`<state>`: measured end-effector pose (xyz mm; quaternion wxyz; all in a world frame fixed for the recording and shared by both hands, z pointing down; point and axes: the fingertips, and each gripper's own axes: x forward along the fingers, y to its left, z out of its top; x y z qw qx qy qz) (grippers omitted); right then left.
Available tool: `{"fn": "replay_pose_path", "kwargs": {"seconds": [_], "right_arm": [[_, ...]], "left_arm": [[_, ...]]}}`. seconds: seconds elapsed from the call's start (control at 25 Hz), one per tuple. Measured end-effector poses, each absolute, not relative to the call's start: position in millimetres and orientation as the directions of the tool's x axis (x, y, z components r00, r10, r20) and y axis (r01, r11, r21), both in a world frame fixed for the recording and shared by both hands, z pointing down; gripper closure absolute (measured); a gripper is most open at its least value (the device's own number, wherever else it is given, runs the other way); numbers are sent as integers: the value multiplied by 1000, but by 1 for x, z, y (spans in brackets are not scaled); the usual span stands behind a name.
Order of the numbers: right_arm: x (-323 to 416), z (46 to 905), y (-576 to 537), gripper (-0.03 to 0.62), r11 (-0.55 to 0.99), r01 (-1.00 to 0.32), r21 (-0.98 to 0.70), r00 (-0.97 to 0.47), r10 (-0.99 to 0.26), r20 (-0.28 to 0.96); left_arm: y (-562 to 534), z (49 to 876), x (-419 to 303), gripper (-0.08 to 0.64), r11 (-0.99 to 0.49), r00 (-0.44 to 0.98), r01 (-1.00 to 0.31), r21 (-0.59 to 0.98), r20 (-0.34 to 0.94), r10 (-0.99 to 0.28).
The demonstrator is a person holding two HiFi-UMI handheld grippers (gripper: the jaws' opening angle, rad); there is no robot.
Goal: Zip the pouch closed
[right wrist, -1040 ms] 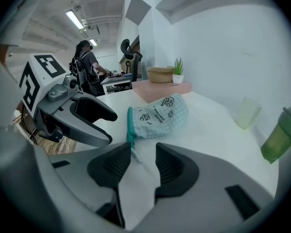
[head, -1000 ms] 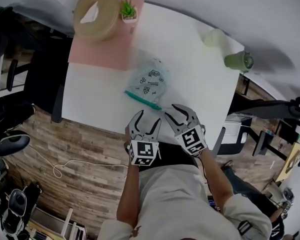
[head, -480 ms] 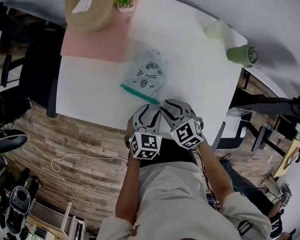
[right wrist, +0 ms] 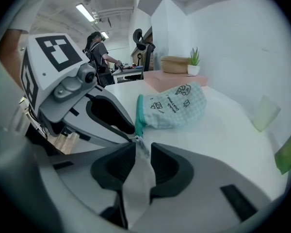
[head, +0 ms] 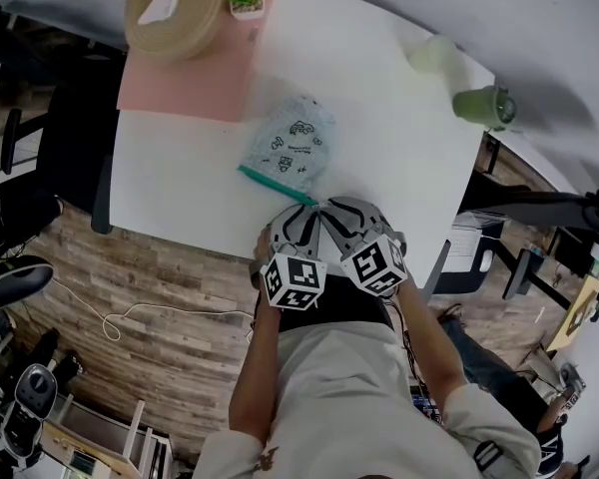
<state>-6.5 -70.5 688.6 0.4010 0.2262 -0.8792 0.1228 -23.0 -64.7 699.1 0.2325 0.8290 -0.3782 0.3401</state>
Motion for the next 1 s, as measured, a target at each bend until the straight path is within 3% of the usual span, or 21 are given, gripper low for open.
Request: {"fn": "replay_pose_path", "kwargs": {"seconds": [0.4,0.48,0.6,1.0], "right_arm": [[-10,694,-74,492,905,-425,-19,-590,-261,764],[-12,695,-74,503,914,-406,-19,-593,-247,767],[-14,697,-71,563,927,-375,-12,-594,-230,771],[-15,696,-66,574,927,-375,-2,-593,-238,769]], "left_arm": [[-65,699,-19,514,-645,498,-755,118,744,-446],[-64,699,-17,554,-657,501,-745,113,745,-441],[-64,699,-17,558,-667,510,-737,113,740,-438],[-63,697,-20,561,-678,518,-726,115,741,-428]]}}
